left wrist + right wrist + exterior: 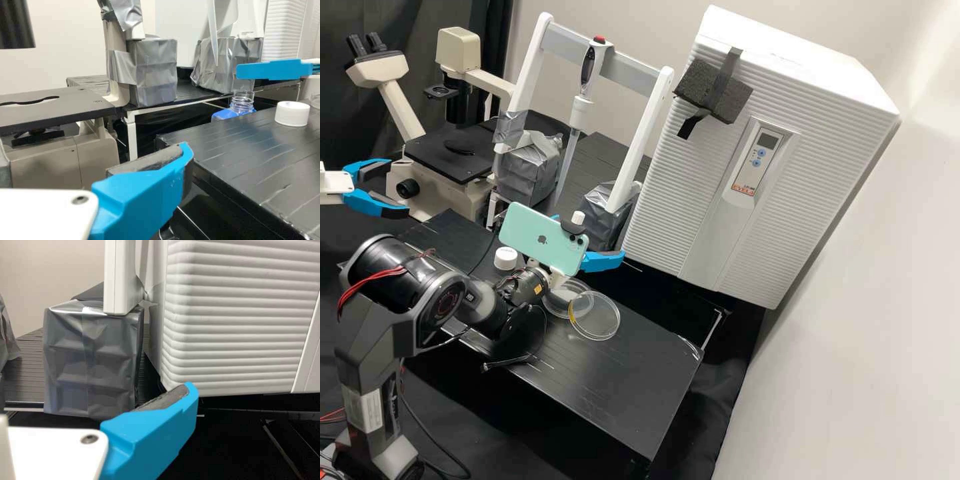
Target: Close the bottle
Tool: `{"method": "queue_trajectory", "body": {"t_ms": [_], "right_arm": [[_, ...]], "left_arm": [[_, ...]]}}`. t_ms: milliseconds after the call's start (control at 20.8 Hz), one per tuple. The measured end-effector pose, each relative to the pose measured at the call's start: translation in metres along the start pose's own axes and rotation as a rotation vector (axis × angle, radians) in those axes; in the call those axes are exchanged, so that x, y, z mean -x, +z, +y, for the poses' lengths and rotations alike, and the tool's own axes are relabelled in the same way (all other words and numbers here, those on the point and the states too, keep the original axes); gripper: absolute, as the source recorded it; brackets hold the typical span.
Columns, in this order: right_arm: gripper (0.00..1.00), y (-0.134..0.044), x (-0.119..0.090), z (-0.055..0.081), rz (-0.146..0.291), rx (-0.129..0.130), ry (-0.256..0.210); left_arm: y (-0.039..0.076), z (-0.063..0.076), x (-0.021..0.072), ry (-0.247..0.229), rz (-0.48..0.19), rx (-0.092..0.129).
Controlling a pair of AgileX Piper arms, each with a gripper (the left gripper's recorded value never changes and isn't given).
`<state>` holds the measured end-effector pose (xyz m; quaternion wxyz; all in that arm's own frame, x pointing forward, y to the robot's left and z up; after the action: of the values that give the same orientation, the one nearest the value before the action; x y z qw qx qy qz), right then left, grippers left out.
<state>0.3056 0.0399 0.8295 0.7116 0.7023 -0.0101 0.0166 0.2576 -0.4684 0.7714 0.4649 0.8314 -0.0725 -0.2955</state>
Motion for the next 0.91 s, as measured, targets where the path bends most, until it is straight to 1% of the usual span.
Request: {"method": "queue_trajectory", "body": {"t_ms": [336,433,481,529,577,625,721,817,913], "right_arm": [[1.0,0.0,0.0,0.0,0.0,0.0,0.0],[1.0,-0.001,0.005,0.001,0.001,0.0,0.001],[1.0,-0.003,0.011,0.002,0.009,-0.007,0.001],[1.0,-0.006,0.017,0.003,0.02,-0.02,0.0],[1.0,-0.011,0.025,0.003,0.049,-0.034,-0.001],[1.0,-0.017,0.034,0.003,0.087,-0.034,-0.005],[1.0,-0.028,0.047,-0.002,0.161,-0.02,-0.023],[1.0,-0.036,0.061,-0.011,0.219,0.002,-0.077],[1.0,-0.039,0.071,-0.021,0.253,0.016,-0.128]], "left_arm": [[0.001,-0.005,-0.0022,-0.016,-0.008,0.01],[0.001,-0.005,-0.0023,-0.019,-0.007,0.012],[0.001,-0.005,-0.0023,-0.019,-0.007,0.012],[0.001,-0.005,-0.0023,-0.019,-0.007,0.012],[0.001,-0.005,-0.0023,-0.019,-0.007,0.012],[0.001,-0.005,-0.0023,-0.019,-0.007,0.012],[0.001,-0.005,-0.0023,-0.019,-0.007,0.012],[0.001,-0.006,-0.0026,-0.019,-0.01,0.012],[0.002,-0.006,-0.003,-0.02,-0.013,0.012]]}}
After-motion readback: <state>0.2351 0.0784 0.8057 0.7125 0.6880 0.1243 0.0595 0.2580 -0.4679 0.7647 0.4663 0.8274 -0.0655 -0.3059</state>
